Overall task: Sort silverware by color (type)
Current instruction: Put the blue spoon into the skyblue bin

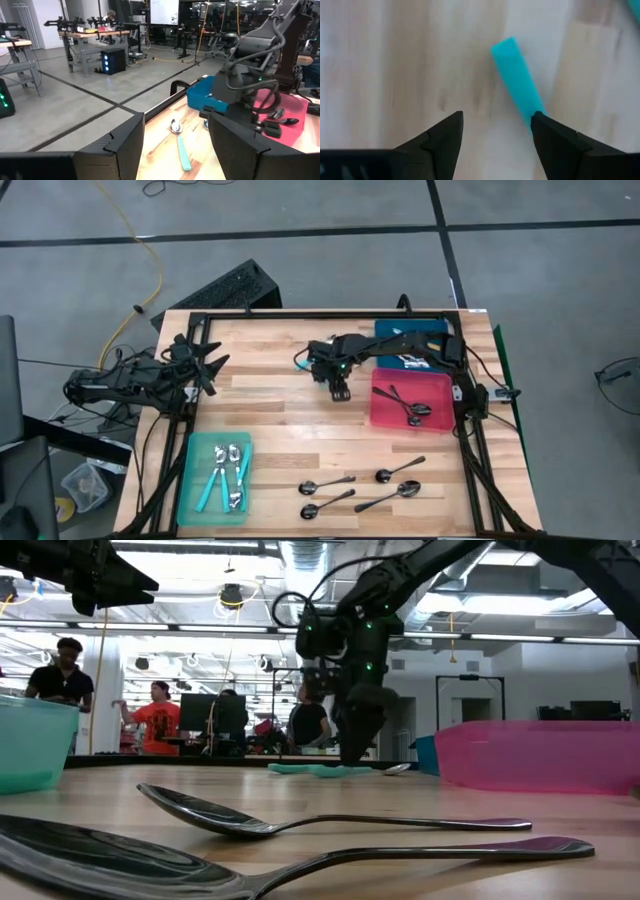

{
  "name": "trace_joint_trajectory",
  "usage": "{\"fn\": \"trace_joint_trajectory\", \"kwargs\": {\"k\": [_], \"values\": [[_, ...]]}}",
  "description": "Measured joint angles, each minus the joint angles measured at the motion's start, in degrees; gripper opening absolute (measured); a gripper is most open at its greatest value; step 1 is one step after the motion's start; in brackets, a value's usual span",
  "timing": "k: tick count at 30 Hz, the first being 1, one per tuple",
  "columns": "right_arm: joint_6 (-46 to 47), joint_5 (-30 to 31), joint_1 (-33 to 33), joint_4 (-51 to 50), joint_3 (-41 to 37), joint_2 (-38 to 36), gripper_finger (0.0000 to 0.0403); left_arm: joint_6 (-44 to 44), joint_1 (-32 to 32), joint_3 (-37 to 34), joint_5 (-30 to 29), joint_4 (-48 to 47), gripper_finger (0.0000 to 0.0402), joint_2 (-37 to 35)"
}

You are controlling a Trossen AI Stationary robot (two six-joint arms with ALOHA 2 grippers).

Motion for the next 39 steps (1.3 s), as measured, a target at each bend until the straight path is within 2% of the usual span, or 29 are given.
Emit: {"fn": "trace_joint_trajectory", "kwargs": {"k": [7,14,19,31,35,39], "values": [[-2.39,0.75,0.62,0.48,3.62,-0.02,0.0255,0.04,0.00,0.01,0.00,-0.02,0.0206,0.00],[-5.43,1.01,-0.44,-1.48,3.72,1.32,0.0255,0.02,0.00,0.01,0.00,-0.03,0.0206,0.00],[-8.58,3.53,-0.34,0.99,0.64,1.25,0.0255,0.02,0.00,0.01,0.02,-0.07,0.0206,0.00],[-6.18,3.86,-1.85,2.47,-1.88,1.29,0.0252,-0.02,0.00,0.01,0.00,-0.07,0.0206,0.00],[-5.08,3.90,-1.89,2.79,-1.88,1.29,0.0229,-0.04,0.00,0.01,0.01,-0.07,0.0206,0.00],[-4.92,3.99,-1.89,3.37,-1.88,1.29,0.0183,-0.07,0.00,0.01,0.00,-0.07,0.0206,0.00]]}}
